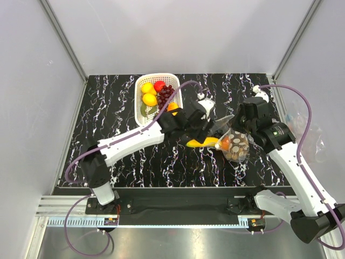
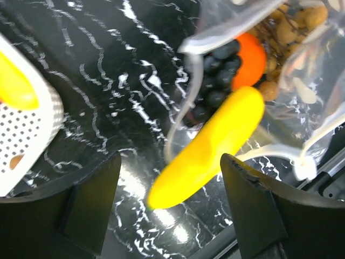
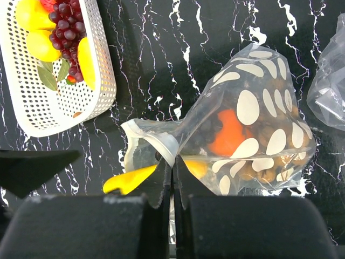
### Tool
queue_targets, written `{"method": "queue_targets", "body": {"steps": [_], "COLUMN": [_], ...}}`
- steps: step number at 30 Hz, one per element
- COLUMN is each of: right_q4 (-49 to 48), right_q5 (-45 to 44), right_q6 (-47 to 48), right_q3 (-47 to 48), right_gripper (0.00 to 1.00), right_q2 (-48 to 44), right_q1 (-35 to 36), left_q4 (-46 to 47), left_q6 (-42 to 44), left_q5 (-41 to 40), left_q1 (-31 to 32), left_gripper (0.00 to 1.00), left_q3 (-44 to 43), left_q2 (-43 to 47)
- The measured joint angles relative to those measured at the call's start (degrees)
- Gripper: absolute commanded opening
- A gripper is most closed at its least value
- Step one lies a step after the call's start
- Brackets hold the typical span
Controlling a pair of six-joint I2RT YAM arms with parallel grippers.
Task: Place the food in the zip-top bag and seal the zipper
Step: Place the fake fruit in the zipper food storage bag, then adjust the fake fruit in the zipper food storage bag.
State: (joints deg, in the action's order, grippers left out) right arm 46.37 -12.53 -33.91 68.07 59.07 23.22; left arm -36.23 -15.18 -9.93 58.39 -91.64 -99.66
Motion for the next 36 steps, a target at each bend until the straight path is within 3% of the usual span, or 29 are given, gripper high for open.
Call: {"method": "queue_targets", "body": {"steps": [5,16,21,28,36], "right_q4": [0.0,0.0,0.0,0.0,0.0], "right_q5": [-0.1,-0.3,-0.2,0.2,0.2], "right_q6": [0.0,0.0,0.0,0.0,0.0], "right_q3": [-0.2,-0.2,-0.2,-0.2,-0.2], "right_gripper": [0.0,0.0,0.0,0.0,0.0], "right_q2": [-0.4,-0.9,-0.9,-0.9,-0.9], "right_q1": [0.0,0.0,0.0,0.0,0.0], "left_q4": [1.2,5.2,5.2,7.0,7.8], "left_q6": [-1.5,-3.5,-0.8,2.1,3.6], "left_q5": [3.5,11.8,14.1,15.7,18.3], "left_q1": [-4.0,-6.7,-6.7,-6.7,-6.7], "left_gripper": [0.74,0.76,0.75,0.62,0.62], "left_q3": [5.6,21.2,24.0,21.8,20.6], "left_q2": [7.0,16.9,16.9,12.7,7.7]}}
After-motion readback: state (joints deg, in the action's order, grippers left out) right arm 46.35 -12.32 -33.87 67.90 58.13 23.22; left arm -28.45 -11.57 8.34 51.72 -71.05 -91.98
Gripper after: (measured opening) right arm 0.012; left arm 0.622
